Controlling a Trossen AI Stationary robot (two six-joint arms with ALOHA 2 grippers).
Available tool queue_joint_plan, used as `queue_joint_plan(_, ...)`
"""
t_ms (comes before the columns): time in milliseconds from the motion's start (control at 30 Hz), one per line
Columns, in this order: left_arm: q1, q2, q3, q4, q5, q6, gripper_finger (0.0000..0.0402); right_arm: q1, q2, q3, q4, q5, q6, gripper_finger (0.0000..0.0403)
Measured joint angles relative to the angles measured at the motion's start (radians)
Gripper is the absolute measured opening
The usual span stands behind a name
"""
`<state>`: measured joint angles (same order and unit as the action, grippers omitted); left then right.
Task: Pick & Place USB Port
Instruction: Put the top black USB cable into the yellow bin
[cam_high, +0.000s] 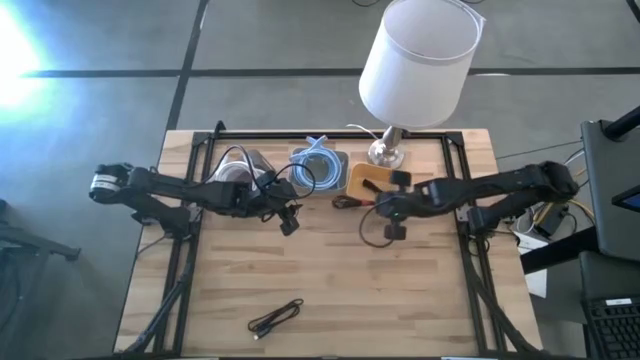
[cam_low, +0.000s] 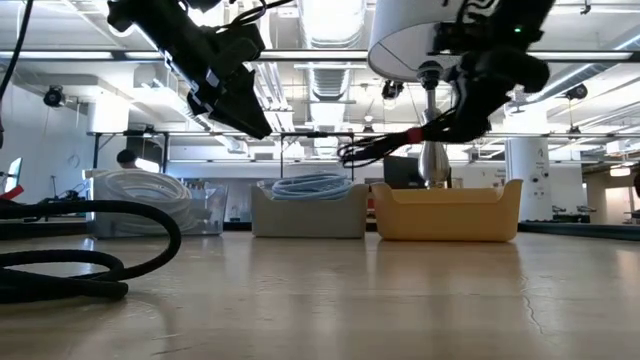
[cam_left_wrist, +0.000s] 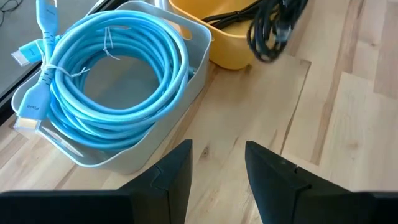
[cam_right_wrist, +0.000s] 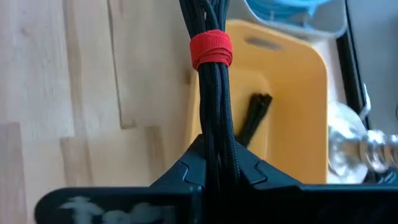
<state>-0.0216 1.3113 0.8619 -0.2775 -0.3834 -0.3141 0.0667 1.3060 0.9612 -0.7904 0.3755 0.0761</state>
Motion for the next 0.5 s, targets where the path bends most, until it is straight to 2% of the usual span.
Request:
queue_joint_plan(100, 0.000, 0.000, 0.000, 0.001, 0.000, 0.000, 0.0151, -0.031, -0.065, -0.061, 0.001, 0.034, 0.024, 0.0024)
queue_joint_plan(267, 0.000, 0.000, 0.000, 0.006, -0.001, 0.000, 0.0151, -0.100, -0.139, -0.196, 0.061, 0.151, 0.063, 0.0024)
queue_joint_plan(500, 0.000, 0.000, 0.000, 0.019, -0.002, -0.001, 0.0151, -0.169, -0.156, -0.348, 0.280, 0.111, 0.029, 0.0024)
